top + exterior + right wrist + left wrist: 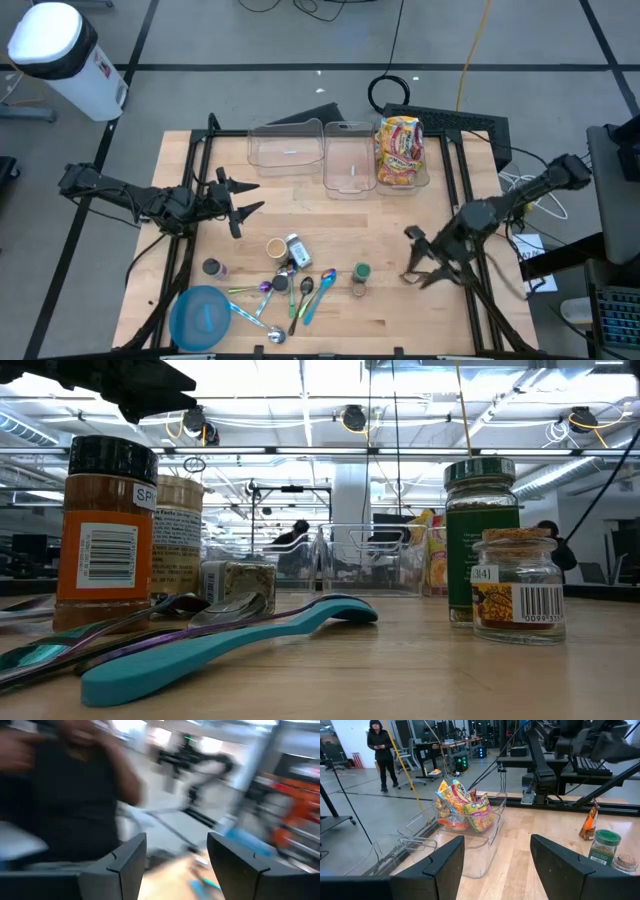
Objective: Pick & Place Food Item
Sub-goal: Put the orange seasoning pack into the left transparent bin
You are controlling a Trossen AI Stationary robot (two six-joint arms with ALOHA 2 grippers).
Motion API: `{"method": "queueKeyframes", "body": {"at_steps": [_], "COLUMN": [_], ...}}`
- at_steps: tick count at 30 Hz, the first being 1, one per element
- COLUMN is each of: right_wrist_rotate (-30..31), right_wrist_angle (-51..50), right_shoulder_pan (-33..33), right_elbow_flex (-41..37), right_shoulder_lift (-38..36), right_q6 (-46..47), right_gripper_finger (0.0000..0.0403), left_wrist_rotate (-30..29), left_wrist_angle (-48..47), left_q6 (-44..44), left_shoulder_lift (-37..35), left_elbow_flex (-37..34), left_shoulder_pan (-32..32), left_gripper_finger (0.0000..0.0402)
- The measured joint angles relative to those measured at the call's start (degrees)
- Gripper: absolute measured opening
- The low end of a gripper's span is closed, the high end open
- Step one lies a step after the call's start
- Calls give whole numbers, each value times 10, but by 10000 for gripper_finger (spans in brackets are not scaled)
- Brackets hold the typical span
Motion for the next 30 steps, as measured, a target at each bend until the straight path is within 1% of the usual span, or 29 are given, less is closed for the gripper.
{"method": "queueKeyframes", "body": {"at_steps": [3,5,6,8,10,15,19,21,25,30], "right_wrist_rotate": [208,330,376,444,479,480,478,457,411,380], "right_wrist_angle": [-83,-156,-191,-266,-339,-483,-561,-595,-626,-626], "right_shoulder_pan": [46,77,91,118,143,192,228,241,255,260], "right_elbow_flex": [19,43,55,79,102,137,141,141,141,141], "right_shoulder_lift": [0,2,4,8,13,25,25,25,35,71], "right_q6": [-16,4,20,60,111,239,351,416,520,573], "right_gripper_finger": [203,212,218,233,247,266,262,256,245,233], "left_wrist_rotate": [0,0,0,0,0,0,0,0,0,0], "left_wrist_angle": [0,0,0,0,0,0,0,0,0,0], "left_q6": [0,0,0,0,0,0,0,0,0,0], "left_shoulder_lift": [0,0,0,0,0,0,0,0,0,0], "left_elbow_flex": [0,0,0,0,0,0,0,0,0,0], "left_shoulder_pan": [0,0,0,0,0,0,0,0,0,0], "left_gripper_finger": [234,235,235,235,234,235,235,234,235,234]}}
